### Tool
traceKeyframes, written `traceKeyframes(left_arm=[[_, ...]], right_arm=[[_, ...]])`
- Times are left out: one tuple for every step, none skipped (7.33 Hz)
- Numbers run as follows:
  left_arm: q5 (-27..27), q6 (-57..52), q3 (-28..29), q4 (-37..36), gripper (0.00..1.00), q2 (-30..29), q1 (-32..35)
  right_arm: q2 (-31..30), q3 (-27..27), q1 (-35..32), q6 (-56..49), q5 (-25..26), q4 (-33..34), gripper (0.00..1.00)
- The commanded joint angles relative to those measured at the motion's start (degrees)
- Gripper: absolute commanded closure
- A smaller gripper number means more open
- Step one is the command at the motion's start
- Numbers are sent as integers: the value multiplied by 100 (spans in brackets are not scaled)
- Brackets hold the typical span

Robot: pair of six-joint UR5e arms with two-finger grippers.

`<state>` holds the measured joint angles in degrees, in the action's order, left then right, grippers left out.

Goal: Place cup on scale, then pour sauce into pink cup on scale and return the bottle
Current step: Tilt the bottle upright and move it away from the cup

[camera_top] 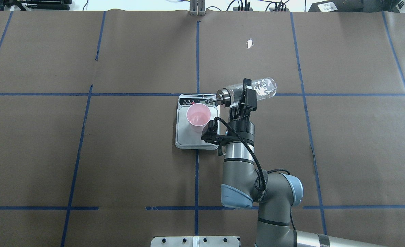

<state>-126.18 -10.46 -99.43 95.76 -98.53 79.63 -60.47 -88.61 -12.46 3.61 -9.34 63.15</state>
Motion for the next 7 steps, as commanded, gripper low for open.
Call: traceKeyframes(left_arm=[[6, 0, -67, -5, 0, 0, 9], [6, 9, -111, -5, 0, 0, 9], [6, 18, -155, -5, 0, 0, 0], [6, 35, -243, -40, 0, 0, 0], [6, 44, -296, -84, 0, 0, 0], [6, 44, -323, -84, 0, 0, 0], [6, 44, -358, -84, 0, 0, 0]], right_arm=[[-44, 1, -11, 688, -286, -442, 100], [-35, -16, -20, 1128, -436, -557, 100], [-35, -16, -37, 1237, -437, -558, 100], [-35, -16, -63, 1256, -455, -558, 100], [-35, -42, -72, 1656, -620, -610, 100], [-35, -60, -107, 2339, -761, -619, 100], [-44, -121, -160, 2450, -919, -619, 100]])
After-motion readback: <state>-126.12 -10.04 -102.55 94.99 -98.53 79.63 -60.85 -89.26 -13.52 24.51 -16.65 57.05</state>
